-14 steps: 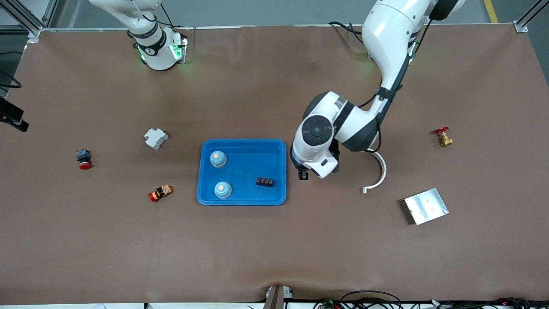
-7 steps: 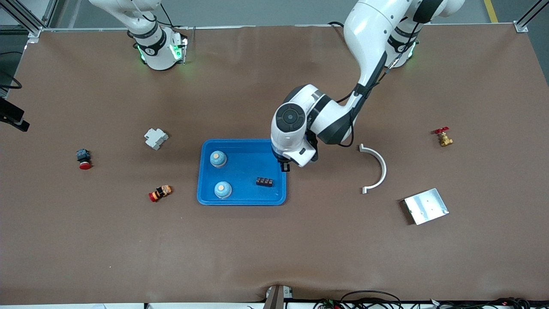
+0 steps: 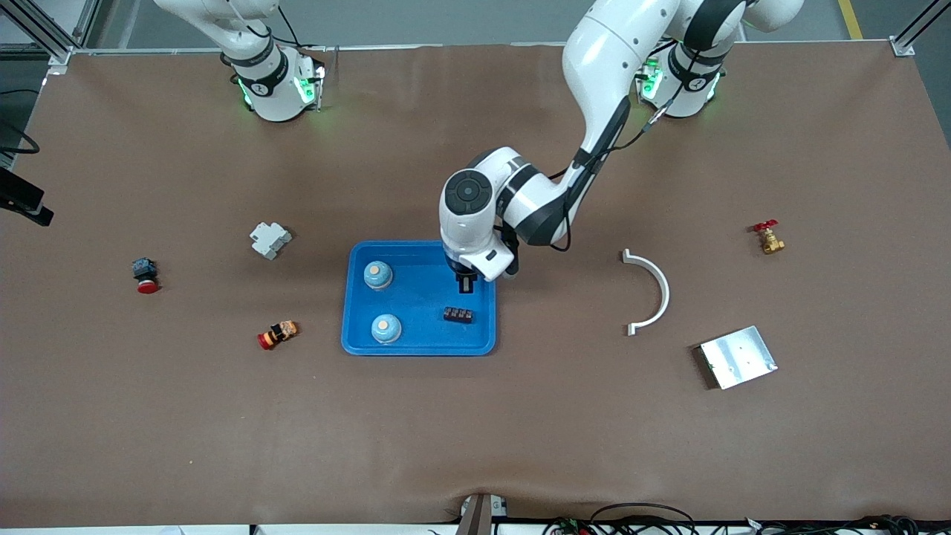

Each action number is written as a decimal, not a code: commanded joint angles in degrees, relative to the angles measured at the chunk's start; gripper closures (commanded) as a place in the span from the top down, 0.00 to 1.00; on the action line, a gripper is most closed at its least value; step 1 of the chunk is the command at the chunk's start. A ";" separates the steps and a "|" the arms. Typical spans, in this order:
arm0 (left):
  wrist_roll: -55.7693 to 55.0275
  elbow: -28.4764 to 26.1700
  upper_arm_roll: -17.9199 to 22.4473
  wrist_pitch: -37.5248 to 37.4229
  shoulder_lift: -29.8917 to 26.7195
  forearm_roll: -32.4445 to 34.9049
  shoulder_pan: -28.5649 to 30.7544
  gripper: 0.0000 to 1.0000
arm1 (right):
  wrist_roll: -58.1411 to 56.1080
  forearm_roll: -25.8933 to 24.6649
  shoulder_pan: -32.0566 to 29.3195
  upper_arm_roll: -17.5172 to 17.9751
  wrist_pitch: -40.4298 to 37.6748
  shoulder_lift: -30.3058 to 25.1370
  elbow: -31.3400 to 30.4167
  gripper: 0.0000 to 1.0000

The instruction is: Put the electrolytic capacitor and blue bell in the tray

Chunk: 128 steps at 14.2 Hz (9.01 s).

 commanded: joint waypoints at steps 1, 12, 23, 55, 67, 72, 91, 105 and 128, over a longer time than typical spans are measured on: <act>-0.05 1.96 1.58 1.69 2.11 1.50 -1.33 0.00 | 0.81 -0.14 -0.87 0.65 -0.55 0.06 0.22 1.00; 2.25 1.35 2.37 5.56 6.16 3.69 -3.88 0.00 | 0.73 0.56 -1.13 0.65 -0.47 0.24 0.31 1.00; 3.99 0.99 2.37 0.49 3.53 5.01 -3.80 1.00 | 0.20 0.47 -0.78 0.65 -0.47 0.59 0.31 1.00; 123.79 -1.82 2.11 -24.50 -22.05 3.07 24.32 1.00 | 0.90 0.12 -0.78 0.65 -0.03 0.68 0.40 1.00; 129.95 -1.82 2.02 -27.13 -27.76 3.08 35.31 1.00 | 0.90 -0.06 -0.52 0.65 -0.12 0.68 0.40 1.00; 129.69 -1.82 2.20 -31.96 -30.92 3.17 37.16 1.00 | 0.90 0.03 -0.52 0.65 -0.29 0.68 0.40 1.00; 132.59 -1.73 -6.06 -41.19 -36.82 5.45 42.87 1.00 | 0.81 0.12 -0.43 0.65 -0.20 0.68 0.40 1.00; 133.11 -1.47 -5.62 -41.11 -37.79 8.44 44.63 1.00 | 0.90 0.21 -0.52 0.65 -0.12 0.68 0.40 1.00; 131.89 -1.38 -6.33 -41.20 -38.31 5.81 44.02 1.00 | 0.99 0.21 -0.43 0.65 -0.12 0.77 0.40 1.00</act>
